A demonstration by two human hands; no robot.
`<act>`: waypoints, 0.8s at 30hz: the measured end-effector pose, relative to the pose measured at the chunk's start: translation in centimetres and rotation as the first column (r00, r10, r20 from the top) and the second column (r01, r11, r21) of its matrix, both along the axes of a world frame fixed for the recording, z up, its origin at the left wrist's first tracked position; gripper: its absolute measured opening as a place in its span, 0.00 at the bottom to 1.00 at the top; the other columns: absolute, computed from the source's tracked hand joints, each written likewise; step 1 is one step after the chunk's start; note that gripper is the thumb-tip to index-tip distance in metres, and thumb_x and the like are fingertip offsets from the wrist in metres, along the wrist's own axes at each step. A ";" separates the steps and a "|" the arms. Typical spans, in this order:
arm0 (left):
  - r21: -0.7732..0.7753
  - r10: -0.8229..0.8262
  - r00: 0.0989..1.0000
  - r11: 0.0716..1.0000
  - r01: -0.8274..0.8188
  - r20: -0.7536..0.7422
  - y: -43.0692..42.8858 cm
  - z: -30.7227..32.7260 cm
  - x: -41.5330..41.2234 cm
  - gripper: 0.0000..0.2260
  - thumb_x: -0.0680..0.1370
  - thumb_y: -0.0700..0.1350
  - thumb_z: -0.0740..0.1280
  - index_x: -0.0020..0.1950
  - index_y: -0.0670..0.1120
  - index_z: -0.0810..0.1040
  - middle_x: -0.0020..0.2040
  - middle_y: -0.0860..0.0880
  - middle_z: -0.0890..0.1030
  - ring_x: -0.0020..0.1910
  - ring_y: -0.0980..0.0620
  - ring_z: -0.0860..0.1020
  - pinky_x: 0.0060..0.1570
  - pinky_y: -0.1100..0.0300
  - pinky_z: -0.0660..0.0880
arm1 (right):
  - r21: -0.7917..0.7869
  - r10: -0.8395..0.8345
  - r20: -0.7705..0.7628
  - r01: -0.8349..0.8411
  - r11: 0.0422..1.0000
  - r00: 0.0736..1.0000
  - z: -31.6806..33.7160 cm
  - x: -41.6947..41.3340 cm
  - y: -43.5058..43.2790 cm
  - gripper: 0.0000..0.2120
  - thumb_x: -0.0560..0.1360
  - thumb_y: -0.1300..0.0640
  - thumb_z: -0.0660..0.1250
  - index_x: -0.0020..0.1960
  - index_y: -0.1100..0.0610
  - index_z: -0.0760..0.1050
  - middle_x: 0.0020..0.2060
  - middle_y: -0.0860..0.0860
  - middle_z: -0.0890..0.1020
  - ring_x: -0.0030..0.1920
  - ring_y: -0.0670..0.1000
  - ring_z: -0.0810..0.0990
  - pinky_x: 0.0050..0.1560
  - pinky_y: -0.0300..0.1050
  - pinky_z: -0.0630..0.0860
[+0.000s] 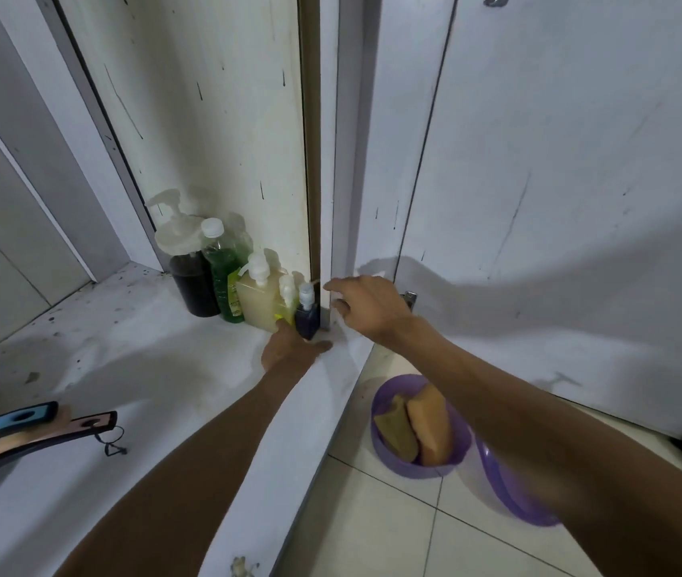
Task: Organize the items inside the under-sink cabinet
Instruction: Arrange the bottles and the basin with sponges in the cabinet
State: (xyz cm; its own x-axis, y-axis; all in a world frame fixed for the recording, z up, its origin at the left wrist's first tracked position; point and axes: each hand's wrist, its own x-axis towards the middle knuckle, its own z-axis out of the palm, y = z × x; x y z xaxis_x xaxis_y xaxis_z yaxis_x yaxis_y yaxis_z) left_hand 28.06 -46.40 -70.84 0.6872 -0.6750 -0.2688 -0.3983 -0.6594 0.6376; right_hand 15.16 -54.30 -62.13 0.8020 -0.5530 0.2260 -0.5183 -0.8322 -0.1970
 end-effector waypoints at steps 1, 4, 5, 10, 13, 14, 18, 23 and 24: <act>0.005 -0.071 0.997 0.997 0.071 0.027 0.4 -0.1 -0.8 0.32 0.68 0.61 0.74 0.64 0.45 0.69 0.54 0.44 0.81 0.50 0.42 0.81 0.50 0.49 0.80 | 0.010 -0.017 -0.014 0.017 1.000 1.000 -0.1 -1.2 0.0 0.16 0.77 0.57 0.62 0.64 0.52 0.77 0.51 0.54 0.84 0.49 0.57 0.81 0.43 0.46 0.74; 0.036 -0.296 0.951 0.955 0.294 0.090 1.1 0.8 -3.7 0.20 0.71 0.58 0.73 0.53 0.46 0.74 0.51 0.46 0.81 0.45 0.45 0.80 0.45 0.55 0.78 | 0.092 -0.104 -0.169 0.120 0.988 0.980 -0.5 -5.0 -0.3 0.14 0.76 0.53 0.65 0.62 0.52 0.78 0.56 0.52 0.83 0.56 0.55 0.80 0.53 0.47 0.76; 0.046 -0.380 0.920 0.925 0.377 0.095 1.1 1.3 -4.7 0.19 0.70 0.59 0.73 0.50 0.47 0.74 0.50 0.47 0.81 0.43 0.47 0.79 0.44 0.56 0.77 | 0.124 -0.127 -0.249 0.161 0.979 0.960 -0.5 -6.3 -0.3 0.15 0.75 0.53 0.66 0.62 0.51 0.78 0.57 0.51 0.82 0.57 0.55 0.79 0.55 0.46 0.75; 0.278 -0.697 0.706 0.709 0.649 0.130 1.0 3.1 -9.3 0.25 0.68 0.63 0.72 0.55 0.47 0.78 0.54 0.49 0.79 0.53 0.48 0.78 0.46 0.58 0.71 | 0.322 -0.092 -0.536 0.304 0.897 0.839 -2.2 -11.7 0.8 0.18 0.75 0.55 0.66 0.65 0.49 0.76 0.60 0.51 0.80 0.61 0.55 0.77 0.55 0.44 0.73; 0.433 -0.768 0.617 0.621 0.653 0.170 1.4 2.7 -11.5 0.24 0.70 0.60 0.71 0.56 0.43 0.76 0.55 0.46 0.78 0.54 0.45 0.78 0.47 0.57 0.71 | 0.311 -0.055 -0.626 0.313 0.897 0.778 -3.9 -13.6 1.9 0.24 0.73 0.52 0.64 0.69 0.44 0.71 0.61 0.52 0.77 0.61 0.56 0.76 0.58 0.48 0.75; 0.468 -0.781 0.596 0.603 0.646 0.184 1.6 2.3 -12.1 0.26 0.71 0.60 0.71 0.59 0.43 0.75 0.57 0.45 0.77 0.55 0.45 0.77 0.50 0.56 0.72 | 0.299 -0.052 -0.633 0.307 0.904 0.772 -4.4 -14.1 2.2 0.26 0.72 0.52 0.64 0.70 0.42 0.69 0.61 0.52 0.75 0.61 0.57 0.74 0.59 0.50 0.75; 0.513 -0.786 0.568 0.602 0.612 0.245 1.9 1.4 -13.1 0.28 0.69 0.58 0.73 0.63 0.45 0.73 0.61 0.45 0.73 0.58 0.45 0.75 0.54 0.56 0.73 | 0.202 -0.084 -0.615 0.259 0.945 0.784 -5.4 -15.2 2.9 0.23 0.73 0.54 0.65 0.68 0.45 0.70 0.58 0.55 0.69 0.61 0.60 0.70 0.58 0.50 0.72; 0.385 -0.702 0.704 0.682 0.621 0.107 1.1 2.8 -11.8 0.23 0.68 0.52 0.75 0.58 0.43 0.75 0.56 0.46 0.78 0.52 0.46 0.78 0.46 0.57 0.73 | 0.183 -0.112 -0.585 0.265 0.947 0.804 -3.8 -14.8 1.5 0.21 0.73 0.53 0.70 0.66 0.47 0.72 0.60 0.56 0.69 0.63 0.60 0.69 0.58 0.50 0.71; 0.338 -0.679 0.733 0.703 0.626 0.054 1.0 3.3 -11.2 0.22 0.68 0.50 0.75 0.58 0.43 0.75 0.55 0.45 0.78 0.49 0.46 0.78 0.43 0.58 0.73 | 0.200 -0.115 -0.578 0.277 0.940 0.808 -2.8 -14.5 1.0 0.22 0.73 0.52 0.72 0.66 0.48 0.72 0.60 0.56 0.69 0.63 0.60 0.70 0.58 0.49 0.70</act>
